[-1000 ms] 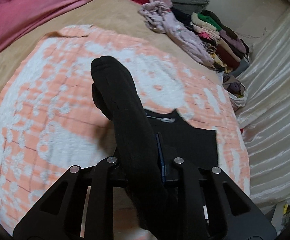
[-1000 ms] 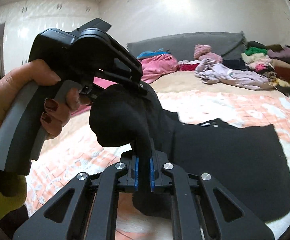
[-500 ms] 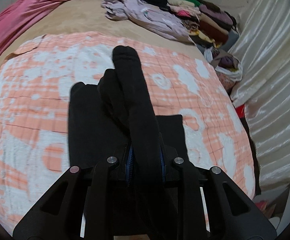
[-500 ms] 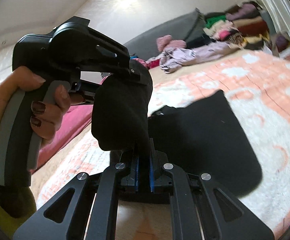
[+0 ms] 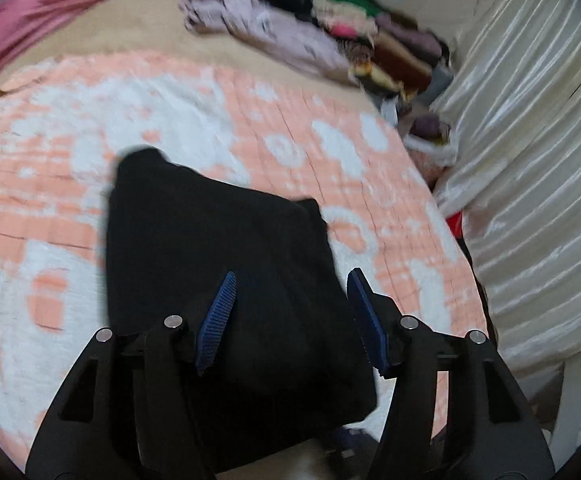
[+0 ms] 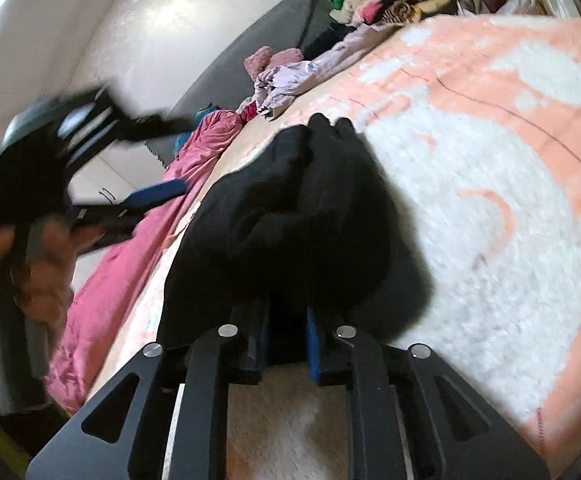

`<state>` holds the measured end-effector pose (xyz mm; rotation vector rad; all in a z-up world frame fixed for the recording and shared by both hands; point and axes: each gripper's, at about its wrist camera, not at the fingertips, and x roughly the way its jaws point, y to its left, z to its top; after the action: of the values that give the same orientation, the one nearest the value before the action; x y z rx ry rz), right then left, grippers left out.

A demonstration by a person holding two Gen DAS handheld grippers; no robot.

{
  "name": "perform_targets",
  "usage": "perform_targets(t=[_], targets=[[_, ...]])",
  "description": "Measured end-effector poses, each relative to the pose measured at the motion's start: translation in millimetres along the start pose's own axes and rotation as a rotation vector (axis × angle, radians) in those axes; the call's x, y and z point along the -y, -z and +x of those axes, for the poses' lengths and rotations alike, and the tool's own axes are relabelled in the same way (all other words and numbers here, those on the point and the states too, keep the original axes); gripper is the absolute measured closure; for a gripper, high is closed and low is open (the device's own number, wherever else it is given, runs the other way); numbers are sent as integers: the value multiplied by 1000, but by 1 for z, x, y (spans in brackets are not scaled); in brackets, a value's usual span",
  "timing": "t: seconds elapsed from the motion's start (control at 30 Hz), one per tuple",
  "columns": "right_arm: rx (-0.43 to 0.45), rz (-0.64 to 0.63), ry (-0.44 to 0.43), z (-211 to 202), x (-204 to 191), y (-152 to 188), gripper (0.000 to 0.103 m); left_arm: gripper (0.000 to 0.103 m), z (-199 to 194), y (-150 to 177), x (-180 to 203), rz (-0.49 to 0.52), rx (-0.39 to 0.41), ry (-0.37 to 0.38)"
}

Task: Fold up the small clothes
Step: 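Lift the held edge and fold it over the sweatshirt with both tools, then open both tools and release the folded sweatshirt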

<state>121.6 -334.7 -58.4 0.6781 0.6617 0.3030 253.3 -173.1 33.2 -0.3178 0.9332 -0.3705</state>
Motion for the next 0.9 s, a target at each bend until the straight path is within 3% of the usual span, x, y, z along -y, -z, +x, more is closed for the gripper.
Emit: perform_targets(t=[0.13,0.27,0.33,0.47,0.53,0.67,0.77,0.9], targets=[[5,-26,29,-20,-2,6,86,53,-27,19,-33,33,84,-155],[52,-100,108,-47,-5,0,83,53,-34,44,-63,55,124,-243],[79,-148,141,-55,-7,-12,83,53,-34,52,-71,58,137,-238],[79,-235,150,-50,-21,-45,74,54,-4,78,-57,156,66,-223],[5,-261,122,-28,-31,-69,71,57,-1,87,-50,207,84,-251],[-135,-313,140,24,-44,-100,70,57,-8,85,-55,203,76,-200],[-185,-345,178,62,-48,-114,70,54,-11,85,-59,206,69,-188],[-246,-288,222,99,-40,-122,70,53,-13,89,-58,221,67,-178]])
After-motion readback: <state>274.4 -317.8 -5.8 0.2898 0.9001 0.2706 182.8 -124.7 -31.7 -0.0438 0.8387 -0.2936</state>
